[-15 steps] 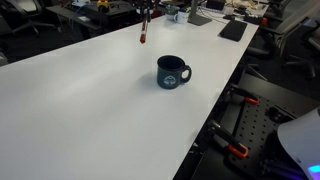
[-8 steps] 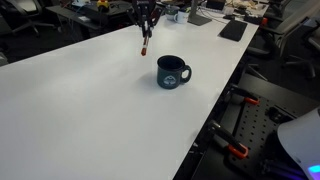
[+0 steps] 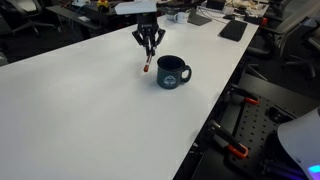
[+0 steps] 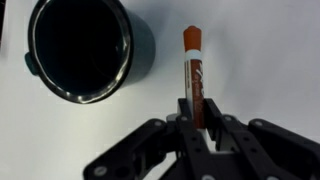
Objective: Pick up the marker from the cup and put it on the table
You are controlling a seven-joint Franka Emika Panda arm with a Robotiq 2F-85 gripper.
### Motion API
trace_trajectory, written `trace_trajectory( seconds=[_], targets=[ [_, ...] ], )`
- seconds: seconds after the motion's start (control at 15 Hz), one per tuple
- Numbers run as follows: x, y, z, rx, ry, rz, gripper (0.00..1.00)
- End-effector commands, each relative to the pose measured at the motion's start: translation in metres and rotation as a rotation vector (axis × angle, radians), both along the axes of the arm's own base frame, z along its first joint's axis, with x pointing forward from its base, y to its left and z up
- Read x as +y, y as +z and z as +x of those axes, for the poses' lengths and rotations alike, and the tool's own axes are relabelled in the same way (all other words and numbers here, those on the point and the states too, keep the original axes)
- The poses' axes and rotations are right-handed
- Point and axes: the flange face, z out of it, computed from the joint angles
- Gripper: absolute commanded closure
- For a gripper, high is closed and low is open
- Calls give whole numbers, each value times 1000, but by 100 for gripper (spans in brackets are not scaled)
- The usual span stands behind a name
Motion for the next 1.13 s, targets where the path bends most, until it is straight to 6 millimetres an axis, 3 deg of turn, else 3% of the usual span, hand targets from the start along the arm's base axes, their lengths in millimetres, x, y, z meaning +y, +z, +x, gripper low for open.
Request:
trace_trajectory(
  seconds=[0.0, 0.4, 0.47, 0.6, 0.93, 1.0, 1.07],
  targets=[
    [1, -10, 6, 26, 27, 36, 95],
    [1, -24, 4, 52, 61, 9, 95],
    [2, -25, 3, 56, 68, 1, 55],
    [4, -28, 2, 64, 82, -8, 48],
    [8, -32, -1, 79, 119, -26, 10],
    [8, -36, -2, 58, 83, -21, 26],
    [8, -36, -2, 60, 88, -24, 20]
  ],
)
